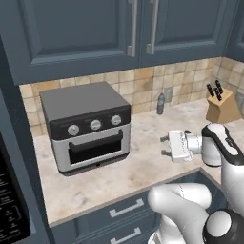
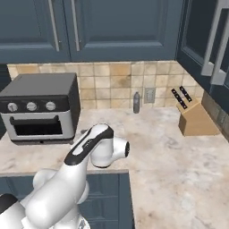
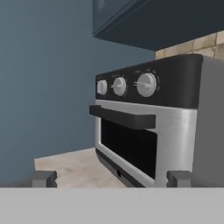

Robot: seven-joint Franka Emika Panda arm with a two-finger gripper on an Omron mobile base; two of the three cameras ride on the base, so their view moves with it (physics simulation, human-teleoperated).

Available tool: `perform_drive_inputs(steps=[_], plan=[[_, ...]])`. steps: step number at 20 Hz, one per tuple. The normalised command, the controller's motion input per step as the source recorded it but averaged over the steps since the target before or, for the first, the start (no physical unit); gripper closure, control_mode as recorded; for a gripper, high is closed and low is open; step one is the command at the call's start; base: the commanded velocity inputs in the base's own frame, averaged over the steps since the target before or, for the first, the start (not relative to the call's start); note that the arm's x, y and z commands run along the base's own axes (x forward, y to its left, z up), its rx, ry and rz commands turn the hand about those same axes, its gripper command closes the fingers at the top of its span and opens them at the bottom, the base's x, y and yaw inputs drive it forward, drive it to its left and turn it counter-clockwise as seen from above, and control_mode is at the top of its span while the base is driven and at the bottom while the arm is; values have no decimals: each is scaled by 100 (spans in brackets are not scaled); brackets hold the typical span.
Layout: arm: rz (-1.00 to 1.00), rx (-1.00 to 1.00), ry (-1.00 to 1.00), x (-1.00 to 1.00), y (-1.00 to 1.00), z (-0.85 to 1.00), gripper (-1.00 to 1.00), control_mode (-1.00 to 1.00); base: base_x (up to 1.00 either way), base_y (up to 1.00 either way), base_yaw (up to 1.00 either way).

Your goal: Place the drinks on the dining counter in a tight cluster.

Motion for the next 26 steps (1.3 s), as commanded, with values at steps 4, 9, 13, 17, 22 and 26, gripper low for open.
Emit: perform_drive_inputs(steps=[4, 9, 13, 17, 22, 26], plan=[[0, 0, 0, 0, 0, 0, -100, 100, 50, -25, 26], [0, 0, 0, 0, 0, 0, -100, 100, 37, -47, 10], [0, 0, 0, 0, 0, 0, -100, 100, 2, -63, 0], [0, 0, 0, 0, 0, 0, -100, 100, 26, -45, 0], [0, 0, 0, 0, 0, 0, -100, 100, 42, -32, 6], [0, 0, 0, 0, 0, 0, -100, 100, 21, -16, 0]])
